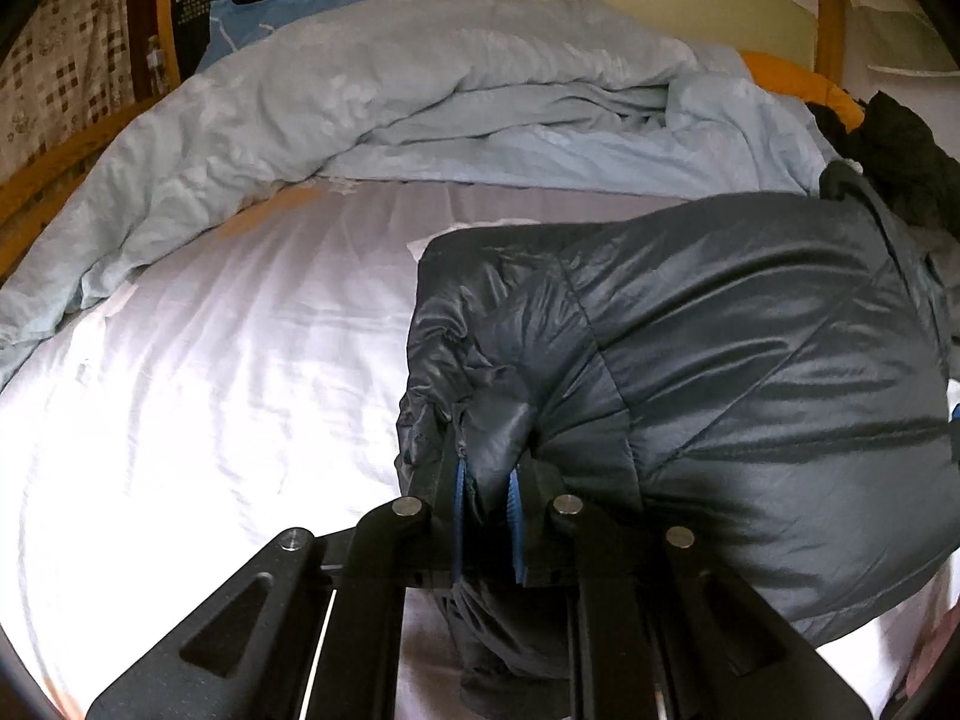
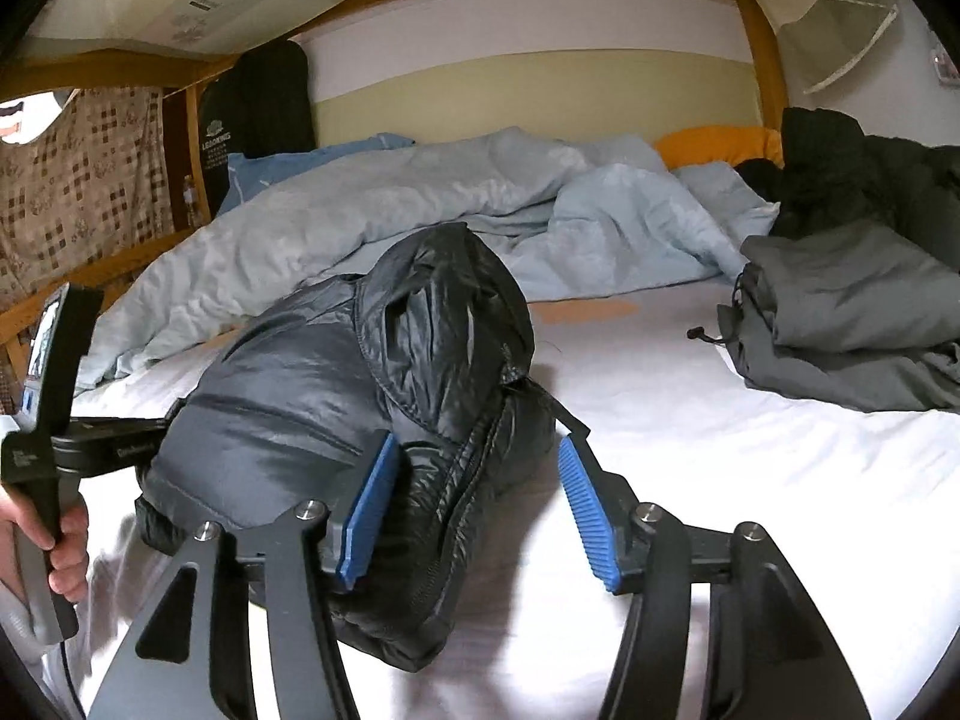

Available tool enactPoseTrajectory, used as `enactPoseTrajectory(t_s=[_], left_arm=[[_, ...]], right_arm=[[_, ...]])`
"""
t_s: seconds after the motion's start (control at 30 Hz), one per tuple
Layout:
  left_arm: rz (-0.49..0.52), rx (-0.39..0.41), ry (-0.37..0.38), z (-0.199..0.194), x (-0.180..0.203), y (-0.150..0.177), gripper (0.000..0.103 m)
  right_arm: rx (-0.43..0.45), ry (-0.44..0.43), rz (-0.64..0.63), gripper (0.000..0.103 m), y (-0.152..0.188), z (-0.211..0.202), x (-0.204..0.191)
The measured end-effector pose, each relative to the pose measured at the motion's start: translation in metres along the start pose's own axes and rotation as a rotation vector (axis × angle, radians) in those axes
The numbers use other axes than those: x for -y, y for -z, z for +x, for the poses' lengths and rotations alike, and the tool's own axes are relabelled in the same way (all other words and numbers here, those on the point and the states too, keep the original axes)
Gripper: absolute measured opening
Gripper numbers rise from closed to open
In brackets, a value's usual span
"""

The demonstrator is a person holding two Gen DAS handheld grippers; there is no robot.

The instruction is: Fold large clothes

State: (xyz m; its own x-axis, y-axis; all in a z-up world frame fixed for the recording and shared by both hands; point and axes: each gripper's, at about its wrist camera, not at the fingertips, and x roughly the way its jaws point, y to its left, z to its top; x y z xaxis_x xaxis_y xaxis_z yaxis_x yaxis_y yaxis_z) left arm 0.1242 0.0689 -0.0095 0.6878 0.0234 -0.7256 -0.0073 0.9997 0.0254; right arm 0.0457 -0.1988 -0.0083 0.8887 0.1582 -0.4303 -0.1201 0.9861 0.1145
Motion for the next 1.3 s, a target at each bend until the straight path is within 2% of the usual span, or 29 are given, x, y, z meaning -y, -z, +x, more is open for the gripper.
enactPoseTrajectory(t_s=[0.07,0.17,0.2,0.27,0.3,0.33,0.43,0.47,0.53,0.6,0.67,0.77,0.83,0.93,1.0,1.07,1.13,1.17,1.2,1.23,1.27,1.3], left_arm=[[0.005,0.009,-0.009,0.002,0.000,0.001,0.013],[0.005,0.078,0.015,-0.006,-0.005,0.005,0.015],[0.013,0.107,0.020,-0.013,-0.007,0.007,0.020],[-0.001,0.133,-0.012,-0.022,-0.012,0.008,0.046],[-0.036,0.141,-0.040,-0.026,-0.018,0.008,0.071],[-0.077,0.140,-0.040,-0.028,-0.025,0.007,0.084],[-0.185,0.071,0.045,-0.022,-0.044,0.005,0.089],[-0.210,0.053,0.066,-0.020,-0.047,0.005,0.089],[-0.241,0.021,0.091,-0.019,-0.049,0.007,0.089],[-0.219,0.023,0.081,-0.027,-0.042,0.010,0.089],[-0.170,-0.002,0.092,-0.030,-0.028,0.014,0.089],[-0.263,-0.107,0.203,-0.012,-0.033,0.024,0.089],[-0.316,-0.154,0.253,-0.002,-0.037,0.031,0.089],[-0.288,-0.168,0.254,0.001,-0.032,0.030,0.089],[-0.296,-0.176,0.269,0.002,-0.030,0.031,0.089],[-0.312,-0.166,0.284,0.003,-0.031,0.033,0.089],[-0.357,-0.121,0.298,-0.002,-0.031,0.039,0.089],[-0.369,-0.103,0.291,-0.003,-0.029,0.042,0.089],[-0.364,-0.085,0.282,-0.006,-0.024,0.043,0.084],[-0.363,-0.075,0.310,-0.008,-0.022,0.043,0.067],[-0.370,-0.071,0.351,-0.010,-0.020,0.043,0.058],[-0.364,-0.060,0.353,-0.015,-0.016,0.041,0.049]], right_arm=[[0.002,0.006,-0.014,0.059,-0.001,-0.001,-0.001],[0.000,0.024,-0.030,0.059,-0.002,-0.003,-0.003],[0.000,0.022,-0.027,0.060,-0.003,-0.005,-0.002],[0.004,0.000,-0.018,0.067,-0.005,-0.009,-0.003],[0.006,-0.011,-0.012,0.068,-0.007,-0.010,-0.003],[0.007,-0.017,-0.007,0.068,-0.008,-0.011,-0.003],[0.004,-0.031,0.025,0.074,-0.009,-0.012,-0.004],[0.001,-0.041,0.046,0.079,-0.009,-0.012,-0.002],[-0.006,-0.058,0.092,0.082,-0.008,-0.011,0.002],[-0.022,-0.099,0.176,0.086,-0.006,-0.007,0.012],[-0.046,-0.175,0.340,0.086,0.001,0.002,0.031],[-0.143,-0.295,0.485,0.086,0.013,0.024,0.046],[-0.172,-0.310,0.479,0.087,0.017,0.031,0.045],[-0.189,-0.355,0.481,0.088,0.020,0.039,0.043],[-0.251,-0.389,0.494,0.092,0.023,0.052,0.041],[-0.289,-0.394,0.455,0.092,0.025,0.060,0.036],[-0.308,-0.376,0.374,0.092,0.024,0.063,0.025],[-0.307,-0.355,0.336,0.089,0.023,0.062,0.020],[-0.296,-0.338,0.332,0.080,0.024,0.061,0.018],[-0.281,-0.324,0.336,0.074,0.025,0.058,0.018],[-0.253,-0.303,0.332,0.066,0.025,0.054,0.017],[-0.235,-0.278,0.308,0.059,0.024,0.051,0.014]])
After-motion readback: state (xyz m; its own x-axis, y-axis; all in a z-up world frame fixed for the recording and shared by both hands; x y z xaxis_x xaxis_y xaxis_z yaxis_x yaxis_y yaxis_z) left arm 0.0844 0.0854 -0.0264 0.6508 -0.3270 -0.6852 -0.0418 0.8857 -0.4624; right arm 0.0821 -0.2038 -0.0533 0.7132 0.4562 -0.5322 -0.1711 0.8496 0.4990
